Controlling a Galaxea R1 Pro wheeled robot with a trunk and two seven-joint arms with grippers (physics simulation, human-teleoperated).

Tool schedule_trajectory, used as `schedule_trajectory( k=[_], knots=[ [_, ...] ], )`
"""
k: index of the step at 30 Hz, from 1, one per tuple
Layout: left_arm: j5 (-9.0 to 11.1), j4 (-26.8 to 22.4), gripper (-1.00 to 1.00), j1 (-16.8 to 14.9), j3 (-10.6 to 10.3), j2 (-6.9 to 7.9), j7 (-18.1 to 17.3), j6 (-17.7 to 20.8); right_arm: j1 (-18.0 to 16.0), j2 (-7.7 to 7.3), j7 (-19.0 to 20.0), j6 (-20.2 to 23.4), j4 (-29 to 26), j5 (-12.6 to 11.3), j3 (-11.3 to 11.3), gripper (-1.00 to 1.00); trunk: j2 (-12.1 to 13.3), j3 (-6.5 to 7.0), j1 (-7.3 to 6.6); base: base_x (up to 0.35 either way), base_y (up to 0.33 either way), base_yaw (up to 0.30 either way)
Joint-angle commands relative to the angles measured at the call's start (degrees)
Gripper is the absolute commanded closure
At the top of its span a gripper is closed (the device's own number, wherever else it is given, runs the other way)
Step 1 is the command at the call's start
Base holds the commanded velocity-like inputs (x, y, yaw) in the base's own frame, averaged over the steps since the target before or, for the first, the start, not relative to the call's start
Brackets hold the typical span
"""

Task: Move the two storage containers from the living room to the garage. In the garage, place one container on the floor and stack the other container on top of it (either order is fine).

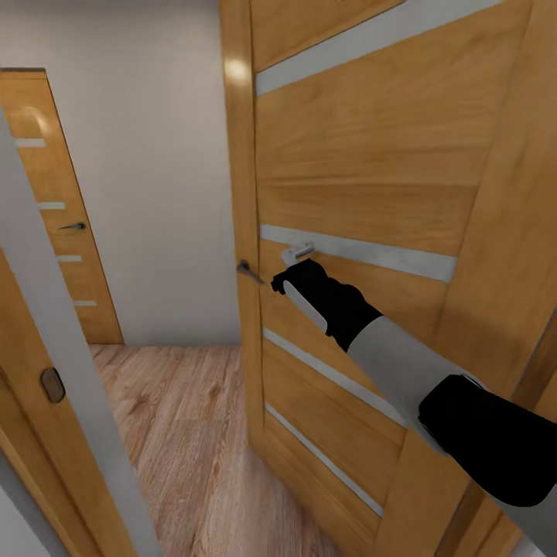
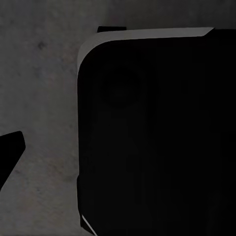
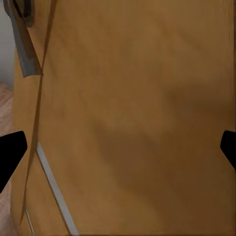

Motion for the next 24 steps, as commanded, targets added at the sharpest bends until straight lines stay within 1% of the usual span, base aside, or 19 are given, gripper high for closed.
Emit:
schedule_trajectory(
  k=[1,6,10,13,19,24],
  knots=[
    [0.1,0.0,-1.0,0.0,0.1,0.0,0.0,-0.2,-0.1,0.0,-1.2,0.6,3.4,1.4,0.2,-1.0,0.0,-0.06,0.0,0.0,0.0,0.0],
    [0.1,0.0,-1.0,0.0,0.1,0.0,0.1,-0.2,-0.1,0.0,-2.0,-0.1,5.8,1.5,0.3,-1.0,0.0,-0.06,0.0,0.0,0.0,0.0],
    [0.1,0.0,-1.0,0.0,0.1,0.0,0.1,-0.2,-0.1,0.0,-2.1,-0.4,6.4,1.5,0.3,-1.0,0.0,-0.06,0.0,0.01,0.0,0.0],
    [0.1,0.0,-1.0,0.0,0.1,0.0,0.0,-0.1,-0.1,0.0,-2.1,-0.4,6.4,1.4,0.2,-1.0,0.0,-0.06,0.0,0.177,0.0,0.0],
    [0.1,0.0,-1.0,0.0,0.0,0.0,0.0,-0.2,-0.1,0.0,-2.1,-0.4,6.0,1.5,0.2,-1.0,0.0,-0.06,0.0,0.285,0.0,0.0],
    [0.1,0.0,-1.0,0.0,0.1,0.0,0.0,-0.2,-0.1,0.0,-2.1,-0.4,5.9,1.5,0.2,-1.0,0.0,-0.06,0.0,0.066,0.0,0.0]
  ],
)
